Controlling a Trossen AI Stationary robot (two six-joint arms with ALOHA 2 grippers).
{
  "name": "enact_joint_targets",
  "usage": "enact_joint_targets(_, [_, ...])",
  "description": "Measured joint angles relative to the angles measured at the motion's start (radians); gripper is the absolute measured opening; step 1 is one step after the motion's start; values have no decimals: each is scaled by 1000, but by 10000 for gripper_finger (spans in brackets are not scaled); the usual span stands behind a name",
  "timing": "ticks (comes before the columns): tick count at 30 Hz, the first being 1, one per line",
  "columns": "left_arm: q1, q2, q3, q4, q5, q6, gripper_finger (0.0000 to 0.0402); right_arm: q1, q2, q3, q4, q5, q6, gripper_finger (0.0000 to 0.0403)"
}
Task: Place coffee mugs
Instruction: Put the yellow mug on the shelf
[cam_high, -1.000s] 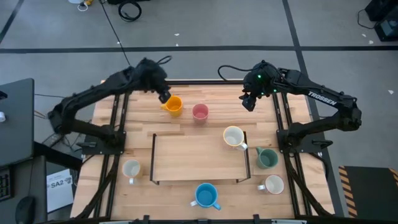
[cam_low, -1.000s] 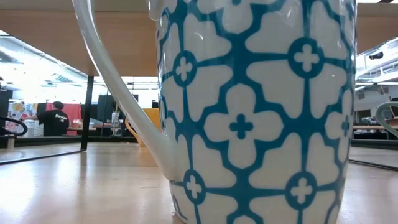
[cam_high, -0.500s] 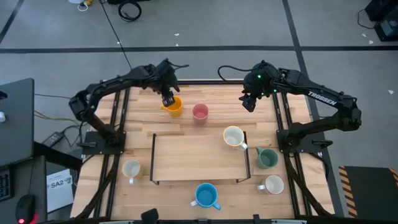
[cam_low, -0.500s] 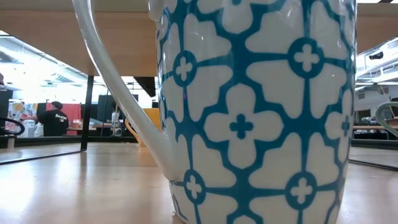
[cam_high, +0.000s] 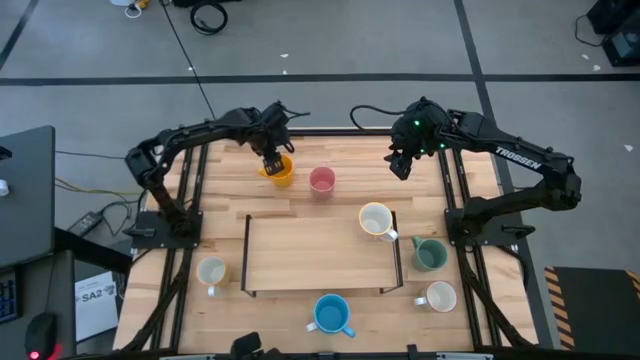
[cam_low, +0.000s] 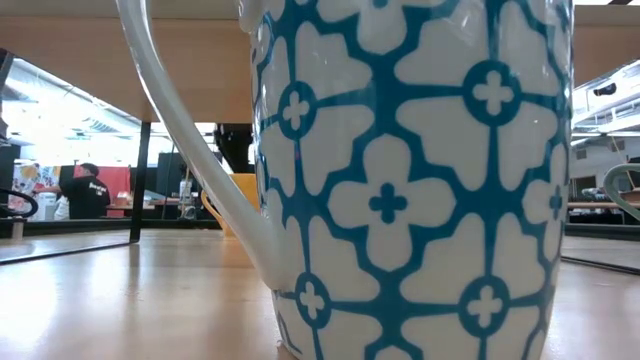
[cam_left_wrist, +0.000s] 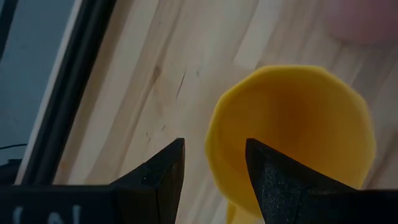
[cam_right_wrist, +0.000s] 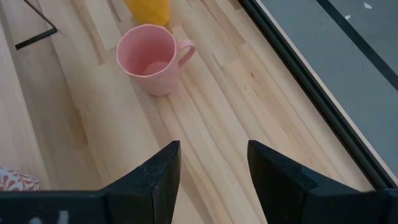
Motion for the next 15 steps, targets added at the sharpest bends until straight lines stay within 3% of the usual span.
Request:
enact_joint_targets(10, [-1,46,0,0,0,0,175,0,0,0,0,0,0,192])
enact_joint_targets(15, [-2,46,-3,-7,0,-7,154,0,0,0,0,0,0,192])
